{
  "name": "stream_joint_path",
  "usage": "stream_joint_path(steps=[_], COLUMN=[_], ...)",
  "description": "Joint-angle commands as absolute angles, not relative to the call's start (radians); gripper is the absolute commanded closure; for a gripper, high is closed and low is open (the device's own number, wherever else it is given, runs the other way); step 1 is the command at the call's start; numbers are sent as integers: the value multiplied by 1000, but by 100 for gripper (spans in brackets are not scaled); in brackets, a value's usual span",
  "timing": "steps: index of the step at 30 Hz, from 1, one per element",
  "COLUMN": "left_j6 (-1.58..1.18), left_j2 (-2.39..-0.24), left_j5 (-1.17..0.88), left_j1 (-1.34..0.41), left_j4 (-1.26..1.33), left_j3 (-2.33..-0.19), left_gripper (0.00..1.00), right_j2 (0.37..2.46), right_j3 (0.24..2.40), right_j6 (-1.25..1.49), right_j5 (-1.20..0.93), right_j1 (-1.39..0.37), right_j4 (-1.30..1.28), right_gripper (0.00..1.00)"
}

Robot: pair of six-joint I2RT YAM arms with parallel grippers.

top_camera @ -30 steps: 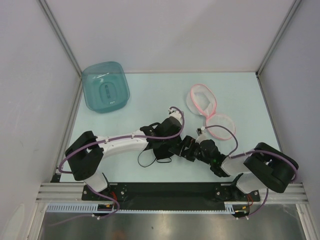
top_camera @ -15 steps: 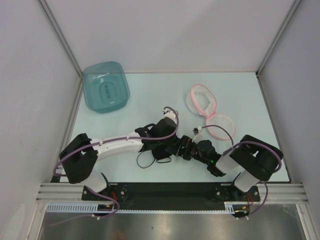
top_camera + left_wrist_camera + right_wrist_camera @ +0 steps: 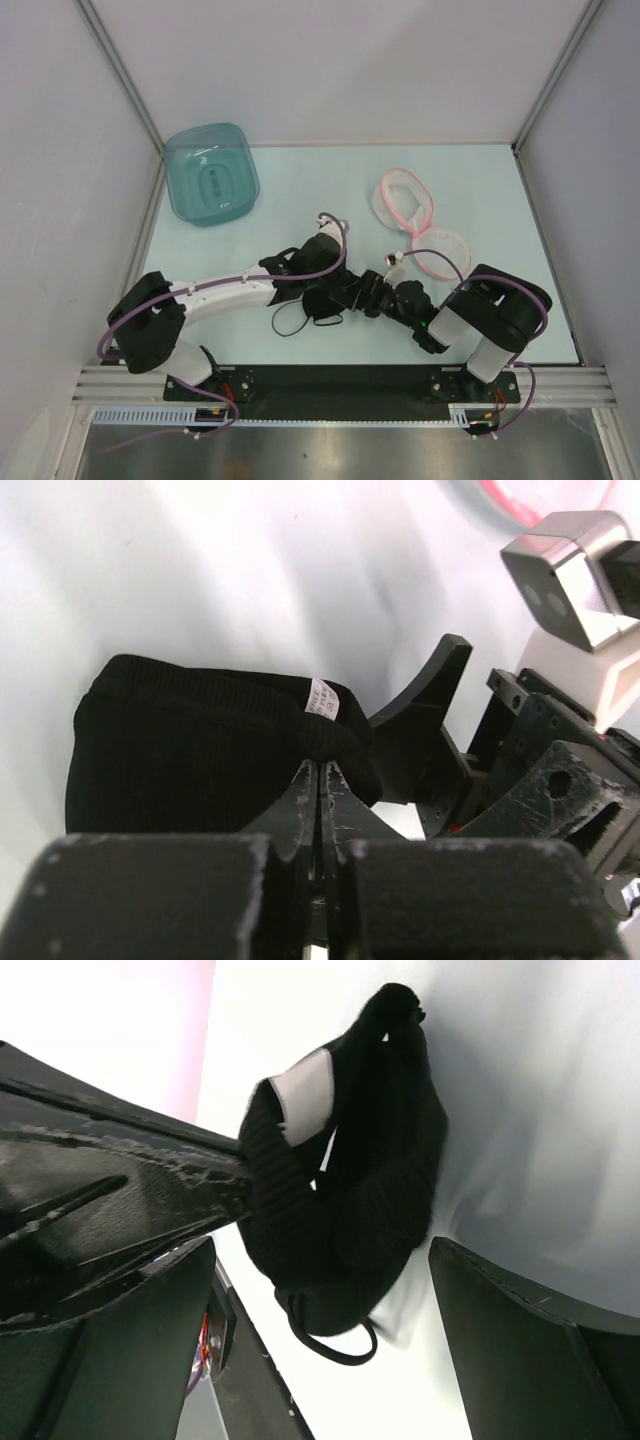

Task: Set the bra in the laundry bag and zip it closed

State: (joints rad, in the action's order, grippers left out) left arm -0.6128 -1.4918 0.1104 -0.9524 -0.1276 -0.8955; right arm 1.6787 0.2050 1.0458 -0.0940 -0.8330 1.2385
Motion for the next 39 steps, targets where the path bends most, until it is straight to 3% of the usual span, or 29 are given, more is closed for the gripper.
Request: stream_joint_path(steps=[1, 2, 5, 12, 15, 18, 24, 26, 31, 39], left_j6=[-611, -604, -586, -563, -584, -612, -693, -709, -704, -710], left_j2=[-1457, -1439, -1381, -1172, -1057, -993, -1083, -1175, -1333, -1488], left_j5=[32, 34, 44, -17, -52, -138, -330, -336, -287, -252], left_j1=[-946, -946, -946, -905, -826, -680, -436, -407, -405, -491], left_j4=[-63, -64, -89, -178, -222, -236, -134, -109, -75, -37], left_j3=[-890, -890, -882, -836, -793, -721, -588, -580, -623, -658], left_gripper=[86, 69, 40, 28, 30, 40, 54, 67, 82, 89], right_j2=[1651, 1651, 1640, 1641, 1631, 1603, 1551, 1536, 1491, 1522], right_j3=[215, 212, 202, 196, 195, 201, 279, 297, 344, 387], right_j6=[1054, 1055, 1065, 1068, 1078, 1098, 1134, 1147, 1154, 1181], right_j5=[-83, -100, -110, -136, -149, -163, -189, -183, -170, -184], right_j1=[-813, -811, -810, -807, -805, -799, -787, -787, -784, -782], right_j4=[1254, 1252, 1233, 1226, 1212, 1168, 964, 907, 761, 713], right_gripper=[7, 7, 7, 6, 6, 5, 4, 3, 2, 2])
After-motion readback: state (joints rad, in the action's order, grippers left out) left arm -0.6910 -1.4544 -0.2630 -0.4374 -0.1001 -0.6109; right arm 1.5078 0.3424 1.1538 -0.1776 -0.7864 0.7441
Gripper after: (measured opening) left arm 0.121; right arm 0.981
